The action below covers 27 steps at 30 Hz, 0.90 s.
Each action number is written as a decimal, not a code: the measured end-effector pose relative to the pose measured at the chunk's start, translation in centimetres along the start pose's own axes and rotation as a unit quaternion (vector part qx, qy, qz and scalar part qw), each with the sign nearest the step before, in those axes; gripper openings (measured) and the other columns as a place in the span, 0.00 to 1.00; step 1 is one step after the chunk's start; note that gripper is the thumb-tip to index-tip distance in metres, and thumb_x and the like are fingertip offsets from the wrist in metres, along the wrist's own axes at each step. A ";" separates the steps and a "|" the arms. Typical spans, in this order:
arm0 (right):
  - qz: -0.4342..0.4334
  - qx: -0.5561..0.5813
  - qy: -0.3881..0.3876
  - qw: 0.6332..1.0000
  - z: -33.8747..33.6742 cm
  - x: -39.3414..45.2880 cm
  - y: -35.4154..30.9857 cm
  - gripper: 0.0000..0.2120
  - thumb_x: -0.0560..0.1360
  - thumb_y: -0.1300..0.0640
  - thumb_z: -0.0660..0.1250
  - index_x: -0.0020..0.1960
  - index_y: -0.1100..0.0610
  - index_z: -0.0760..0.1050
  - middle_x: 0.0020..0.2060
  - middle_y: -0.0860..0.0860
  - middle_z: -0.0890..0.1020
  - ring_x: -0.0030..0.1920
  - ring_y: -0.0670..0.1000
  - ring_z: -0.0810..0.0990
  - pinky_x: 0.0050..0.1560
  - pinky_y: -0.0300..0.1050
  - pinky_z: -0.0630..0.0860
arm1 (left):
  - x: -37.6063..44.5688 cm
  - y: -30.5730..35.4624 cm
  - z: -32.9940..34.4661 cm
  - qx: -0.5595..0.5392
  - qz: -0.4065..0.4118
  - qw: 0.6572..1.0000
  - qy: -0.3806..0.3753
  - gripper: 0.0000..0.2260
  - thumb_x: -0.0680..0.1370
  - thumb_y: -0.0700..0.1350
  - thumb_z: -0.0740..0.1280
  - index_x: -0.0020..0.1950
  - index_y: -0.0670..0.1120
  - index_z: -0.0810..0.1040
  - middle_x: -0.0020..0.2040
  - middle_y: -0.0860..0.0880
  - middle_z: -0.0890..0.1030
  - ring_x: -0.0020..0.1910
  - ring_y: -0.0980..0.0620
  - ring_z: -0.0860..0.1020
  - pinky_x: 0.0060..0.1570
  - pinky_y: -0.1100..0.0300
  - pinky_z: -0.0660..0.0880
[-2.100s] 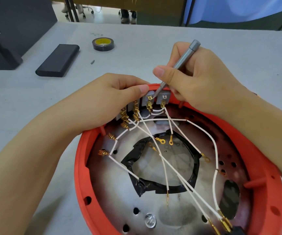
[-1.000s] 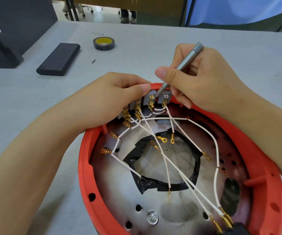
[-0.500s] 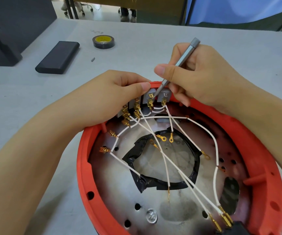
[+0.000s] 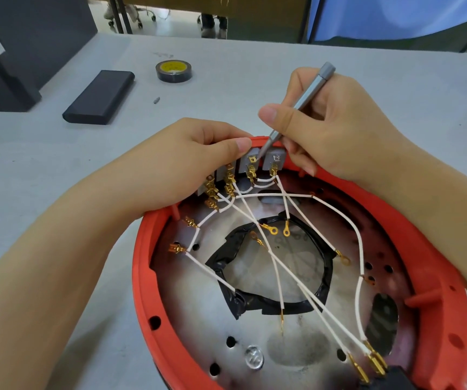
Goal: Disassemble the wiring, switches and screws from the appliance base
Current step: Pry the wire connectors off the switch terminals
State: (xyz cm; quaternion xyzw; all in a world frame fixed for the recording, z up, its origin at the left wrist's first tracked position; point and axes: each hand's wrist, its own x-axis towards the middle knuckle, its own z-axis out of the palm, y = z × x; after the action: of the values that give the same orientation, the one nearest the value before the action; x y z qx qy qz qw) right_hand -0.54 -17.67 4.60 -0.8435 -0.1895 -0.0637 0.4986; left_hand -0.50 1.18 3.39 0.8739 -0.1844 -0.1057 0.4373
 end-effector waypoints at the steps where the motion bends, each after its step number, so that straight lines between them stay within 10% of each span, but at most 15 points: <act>1: -0.001 -0.010 0.001 1.000 0.0 0.0 -0.1 0.14 0.78 0.54 0.66 0.36 0.54 0.65 0.25 0.60 0.73 0.18 0.50 0.69 0.25 0.41 0.67 | 0.0 0.0 0.0 -0.001 0.000 1.000 0.001 0.09 0.79 0.55 0.62 0.52 0.61 0.81 0.46 0.58 0.84 0.48 0.54 0.81 0.49 0.66 0.74; 13: -0.014 -0.089 0.005 0.996 0.4 -0.3 -0.3 0.15 0.78 0.53 0.66 0.36 0.54 0.65 0.23 0.43 0.74 0.25 0.44 0.72 0.33 0.39 0.64 | -0.1 0.0 0.1 -0.004 0.008 1.000 0.002 0.08 0.79 0.55 0.62 0.52 0.63 0.81 0.51 0.49 0.84 0.54 0.43 0.80 0.60 0.48 0.73; 27: 0.034 0.013 -0.046 0.998 0.0 0.8 -0.2 0.15 0.79 0.57 0.64 0.36 0.56 0.65 0.27 0.64 0.72 0.16 0.49 0.66 0.21 0.41 0.67 | 0.1 -0.1 0.2 0.009 0.009 1.000 0.013 0.08 0.79 0.55 0.62 0.51 0.62 0.81 0.45 0.61 0.84 0.48 0.56 0.81 0.54 0.59 0.75</act>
State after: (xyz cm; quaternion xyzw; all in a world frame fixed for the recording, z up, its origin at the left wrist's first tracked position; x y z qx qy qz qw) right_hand 0.08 -17.42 5.01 -0.8450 -0.1843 -0.0051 0.5019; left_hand -0.44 1.05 3.14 0.8772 -0.1876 -0.0886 0.4330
